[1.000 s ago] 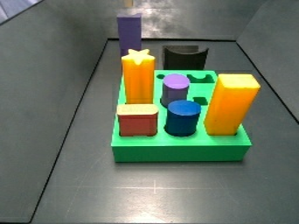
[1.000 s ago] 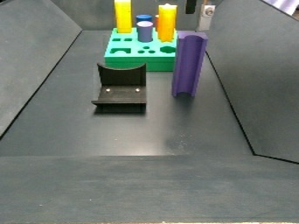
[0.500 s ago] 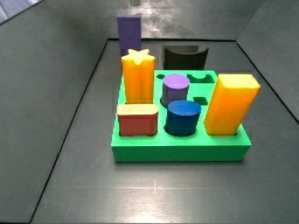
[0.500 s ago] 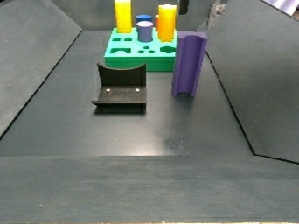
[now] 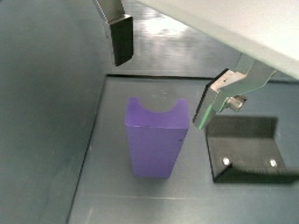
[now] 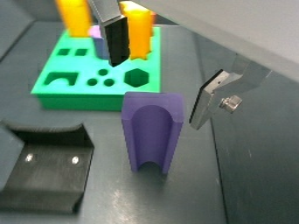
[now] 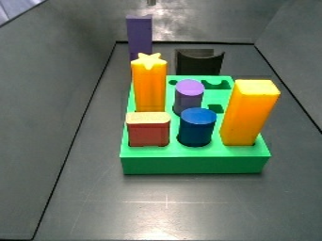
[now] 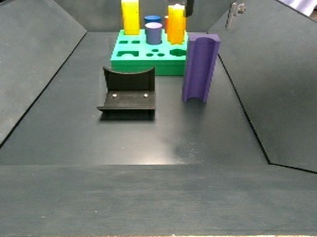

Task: Pick up the arch object. Move up. Place the arch object on the fixture. Regrasp the arch object. Rotate the arch object. Move to above the board. Insert the arch object.
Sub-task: Rotate the arch object.

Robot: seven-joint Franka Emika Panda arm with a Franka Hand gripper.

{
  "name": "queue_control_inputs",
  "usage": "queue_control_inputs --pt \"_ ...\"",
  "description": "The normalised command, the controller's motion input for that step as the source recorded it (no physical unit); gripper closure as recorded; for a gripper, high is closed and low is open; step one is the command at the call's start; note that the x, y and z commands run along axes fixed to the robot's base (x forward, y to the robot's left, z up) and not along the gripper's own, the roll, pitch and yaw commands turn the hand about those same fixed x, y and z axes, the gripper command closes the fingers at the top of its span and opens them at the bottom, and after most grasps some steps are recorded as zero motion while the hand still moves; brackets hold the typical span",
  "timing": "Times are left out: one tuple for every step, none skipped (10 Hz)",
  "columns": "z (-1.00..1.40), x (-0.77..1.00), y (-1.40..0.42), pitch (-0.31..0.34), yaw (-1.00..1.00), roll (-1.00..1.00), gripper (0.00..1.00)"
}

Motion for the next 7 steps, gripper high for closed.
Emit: queue_control_inputs --pt "-0.01 0.02 0.0 0.03 1.0 0.01 0.0" --pt "-0.01 0.02 0.0 0.032 1.0 0.01 0.0" --pt "-0.01 0.02 0.0 0.036 1.0 0.01 0.0" --pt "-0.01 0.02 0.0 0.039 1.0 0.01 0.0" --pt "-0.01 0.02 0.0 0.046 1.0 0.01 0.0" --pt "-0.01 0.02 0.0 0.057 1.0 0.02 0.0" --pt "-0.01 0.02 0.0 0.069 1.0 0.02 0.0"
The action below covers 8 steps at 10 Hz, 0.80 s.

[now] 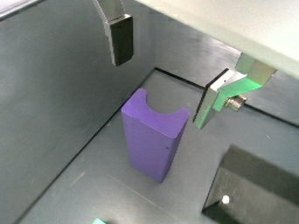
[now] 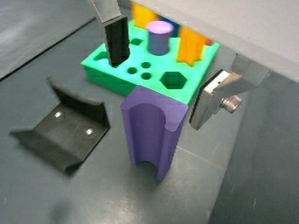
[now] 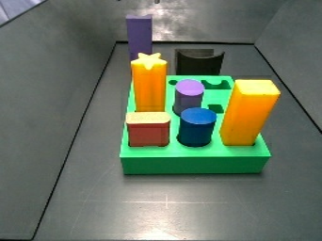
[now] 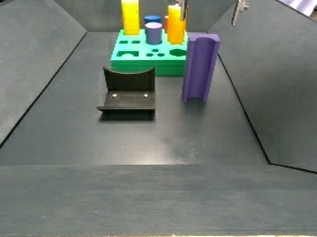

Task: Pick up the arch object. Move up. Place the arch object on the fixture. Regrasp the arch object. Rotate the arch object. Move to above the board. Insert the arch object.
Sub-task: Rotate the arch object.

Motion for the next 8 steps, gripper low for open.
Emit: queue_control_inputs --pt "-0.01 0.02 0.0 0.082 0.94 0.02 0.0" --pt "-0.01 0.03 0.0 0.08 0.69 0.02 0.0" --pt "0.0 0.03 0.0 0.078 0.38 0.02 0.0" --pt "0.0 0.03 0.0 0.078 0.22 0.02 0.0" --pt "-1.0 0.0 0.0 0.077 0.12 0.02 0.0" --pt "-1.0 0.01 0.0 0.06 0.08 0.02 0.0" --pt "-1.0 0.04 0.0 0.016 0.07 0.02 0.0" --pt "-1.0 0.03 -0.01 -0.006 0.06 0.02 0.0"
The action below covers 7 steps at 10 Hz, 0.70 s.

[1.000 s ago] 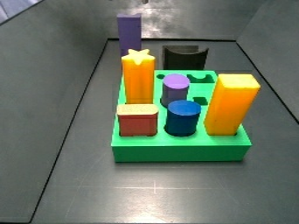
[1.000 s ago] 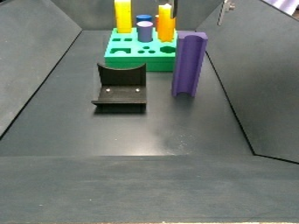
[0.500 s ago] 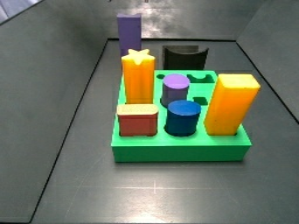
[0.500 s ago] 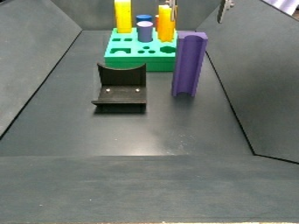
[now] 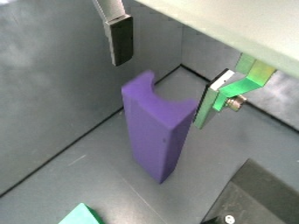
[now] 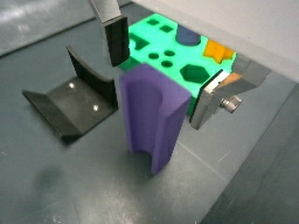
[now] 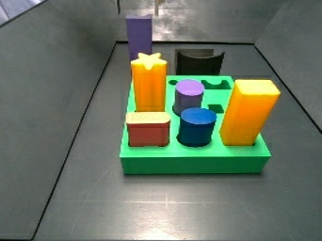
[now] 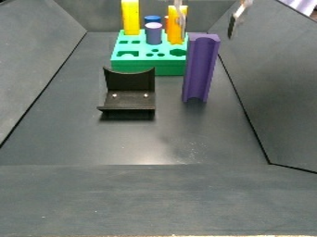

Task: Pick up the arch object. Move up. Place the arch object on the fixture. Regrasp the arch object. Rotate the arch object. Move to above the board. Insert the arch object.
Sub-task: Rotate the arch object, then move to above the board.

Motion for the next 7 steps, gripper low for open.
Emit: queue_control_inputs --pt "-0.8 0.03 -0.01 -0.034 0.05 0.01 0.0" --pt "-0.64 0.02 -0.01 -0.047 0.05 0.0 0.0" --pt "-0.43 0.01 -0.01 -0.059 0.05 -0.01 0.0" --pt "-0.27 0.01 -0.01 -0.065 0.05 -0.02 0.0" --pt "0.0 0.0 0.0 -0.061 0.05 -0.04 1.0" --pt "1.0 -0.14 0.27 0.32 0.13 0.13 1.0" --pt "1.0 -0.14 0.27 0.322 0.13 0.13 1.0"
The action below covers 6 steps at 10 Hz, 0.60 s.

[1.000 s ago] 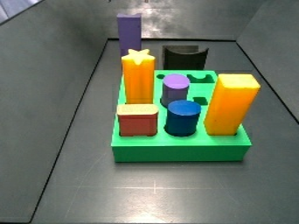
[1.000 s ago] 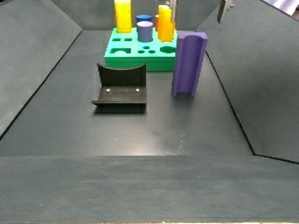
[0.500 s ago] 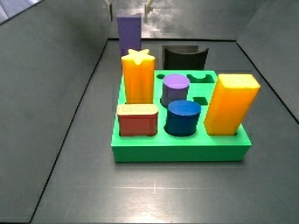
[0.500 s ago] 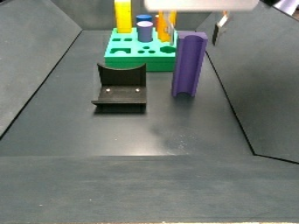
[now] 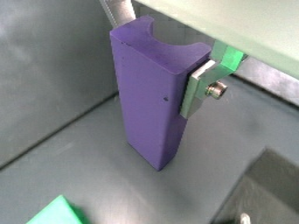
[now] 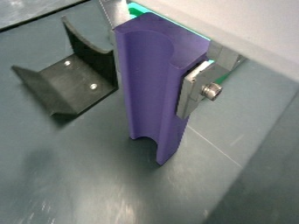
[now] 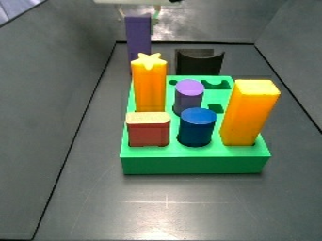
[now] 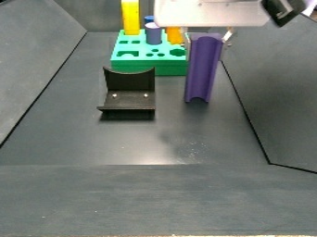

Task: Pick up the arch object. Move up. Place the arch object on the fixture. Regrasp the arch object. Rotate the arch object. Move to above the board. Insert the arch object.
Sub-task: Move to above the board.

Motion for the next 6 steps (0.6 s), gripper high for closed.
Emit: queue_control_inputs --pt "1.0 -0.12 0.24 0.271 0.08 0.13 1.0" --pt "1.0 -0.1 0.22 0.204 0.05 0.14 1.0" --pt "1.0 -0.09 0.2 0.156 0.04 0.13 1.0" --pt "1.0 -0.09 0.19 0.12 0.04 0.13 1.0" --pt "1.0 -0.08 0.17 0.098 0.04 0.11 1.0" --pt "1.0 -0.07 0.16 0.085 0.04 0.1 1.0"
